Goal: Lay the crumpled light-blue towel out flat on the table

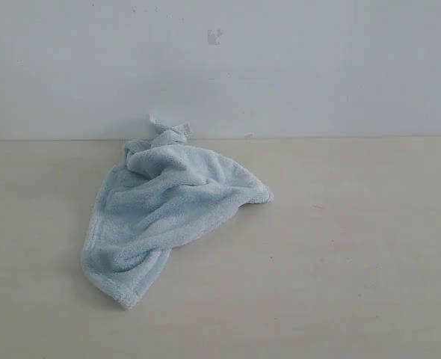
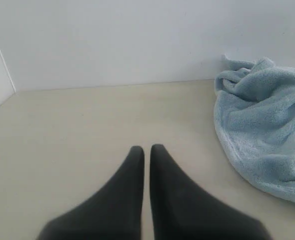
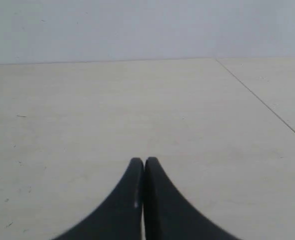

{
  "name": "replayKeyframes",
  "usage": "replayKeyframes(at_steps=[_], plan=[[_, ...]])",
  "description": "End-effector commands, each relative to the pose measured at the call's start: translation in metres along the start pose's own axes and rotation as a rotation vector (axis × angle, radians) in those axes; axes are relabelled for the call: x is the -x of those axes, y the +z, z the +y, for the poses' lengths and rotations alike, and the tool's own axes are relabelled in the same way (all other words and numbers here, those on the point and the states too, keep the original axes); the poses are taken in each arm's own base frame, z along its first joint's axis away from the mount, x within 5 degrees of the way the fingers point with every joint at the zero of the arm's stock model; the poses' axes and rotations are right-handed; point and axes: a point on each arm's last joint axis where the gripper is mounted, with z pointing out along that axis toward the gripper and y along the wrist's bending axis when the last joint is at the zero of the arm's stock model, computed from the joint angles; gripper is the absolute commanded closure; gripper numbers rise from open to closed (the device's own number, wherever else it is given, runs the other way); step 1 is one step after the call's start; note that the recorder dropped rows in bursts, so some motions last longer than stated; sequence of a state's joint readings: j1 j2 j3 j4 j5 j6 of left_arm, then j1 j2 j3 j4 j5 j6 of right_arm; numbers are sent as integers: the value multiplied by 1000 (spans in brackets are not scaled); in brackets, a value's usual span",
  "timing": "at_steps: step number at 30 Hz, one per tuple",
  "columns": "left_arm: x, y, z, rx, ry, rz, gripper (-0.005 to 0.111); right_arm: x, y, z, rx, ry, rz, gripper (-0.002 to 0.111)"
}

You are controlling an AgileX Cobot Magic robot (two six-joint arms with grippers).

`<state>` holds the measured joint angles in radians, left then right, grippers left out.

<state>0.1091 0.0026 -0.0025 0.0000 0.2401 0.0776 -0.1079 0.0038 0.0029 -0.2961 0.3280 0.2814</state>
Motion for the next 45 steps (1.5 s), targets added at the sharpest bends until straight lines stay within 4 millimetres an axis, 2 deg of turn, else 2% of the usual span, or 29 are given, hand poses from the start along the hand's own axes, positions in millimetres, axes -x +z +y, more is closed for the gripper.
replayKeyframes(at_steps=[1, 6, 8, 9, 10, 14, 16, 18, 20, 22, 24, 26, 28, 30, 32, 34, 36, 38, 41, 43, 45], plan=[[0, 0, 0, -2, 3, -8, 103, 2, -1, 0, 2, 1, -13, 108], [0, 0, 0, -2, 3, -8, 103, 2, -1, 0, 2, 1, -13, 108], [0, 0, 0, -2, 3, -8, 103, 4, -1, -2, -20, -185, -39, 108], [0, 0, 0, -2, 3, -8, 103, 8, -1, -2, -34, -326, -84, 108], [0, 0, 0, -2, 3, -8, 103, 11, -1, -2, -38, -368, -106, 108], [0, 0, 0, -2, 3, -8, 103, 32, -7, 10, 38, -401, -376, 108], [0, 0, 0, -2, 3, -8, 103, 55, -22, 21, 167, -256, -688, 108], [0, 0, 0, -2, 3, -8, 103, 75, -47, 28, 370, -3, -996, 108], [0, 0, 0, -2, 3, -8, 103, 98, -76, 28, 565, 191, -1209, 108], [0, 0, 0, -2, 3, -8, 103, 130, -105, 25, 685, 288, -1290, 108], [0, 0, 0, -2, 3, -8, 103, 159, -127, 20, 627, 278, -1302, 108], [0, 0, 0, -2, 3, -8, 103, 174, -135, 15, 507, 238, -1264, 108], [0, 0, 0, -2, 3, -8, 103, 189, -128, 10, 340, 146, -1162, 108], [0, 0, 0, -2, 3, -8, 103, 204, -107, 9, 234, 78, -1017, 108], [0, 0, 0, -2, 3, -8, 103, 211, -79, 10, 209, 61, -897, 108], [0, 0, 0, -2, 3, -8, 103, 211, -41, 13, 189, 36, -751, 108], [0, 0, 0, -2, 3, -8, 103, 205, 8, 17, 172, 18, -553, 108], [0, 0, 0, -2, 3, -8, 103, 192, 54, 21, 172, 34, -369, 108], [0, 0, 0, -2, 3, -8, 103, 150, 129, 28, 168, 159, -34, 108], [0, 0, 0, -2, 3, -8, 103, 114, 165, 40, 163, 138, 216, 108], [0, 0, 0, -2, 3, -8, 103, 96, 187, 63, 192, 45, 382, 108]])
